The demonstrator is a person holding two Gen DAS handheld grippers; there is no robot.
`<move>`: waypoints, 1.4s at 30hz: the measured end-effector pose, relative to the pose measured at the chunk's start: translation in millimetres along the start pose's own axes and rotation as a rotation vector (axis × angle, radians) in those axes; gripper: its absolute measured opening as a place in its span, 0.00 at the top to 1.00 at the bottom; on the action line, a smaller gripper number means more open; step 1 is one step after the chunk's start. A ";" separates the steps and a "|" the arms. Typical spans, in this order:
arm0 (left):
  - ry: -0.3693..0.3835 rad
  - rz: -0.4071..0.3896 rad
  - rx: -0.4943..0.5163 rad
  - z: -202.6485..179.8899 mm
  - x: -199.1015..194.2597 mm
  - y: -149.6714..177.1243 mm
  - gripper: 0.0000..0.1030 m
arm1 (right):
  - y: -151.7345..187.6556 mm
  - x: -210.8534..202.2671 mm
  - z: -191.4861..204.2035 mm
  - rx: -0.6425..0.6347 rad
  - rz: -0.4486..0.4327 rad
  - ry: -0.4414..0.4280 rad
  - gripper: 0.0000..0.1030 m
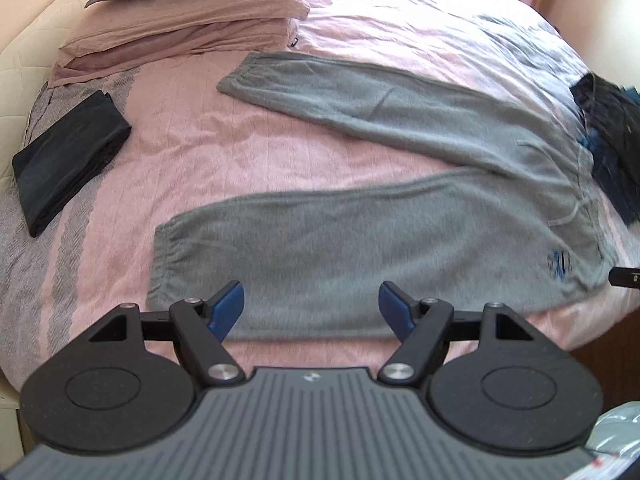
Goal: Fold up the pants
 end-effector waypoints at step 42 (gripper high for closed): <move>0.293 -0.141 0.934 -253.6 423.5 -284.2 0.40 | -262.1 322.3 -259.9 -0.479 -0.110 -0.157 0.45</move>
Point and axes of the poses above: each gripper's, at about its wrist camera, not at the fingertips, and x roughly the way its jaws point, z to its left, y to its underside, the point moved 2 cm from there along x, roughly the way its jaws point, and after that the axes turned 10 degrees about -x, right-handed, at the moved point
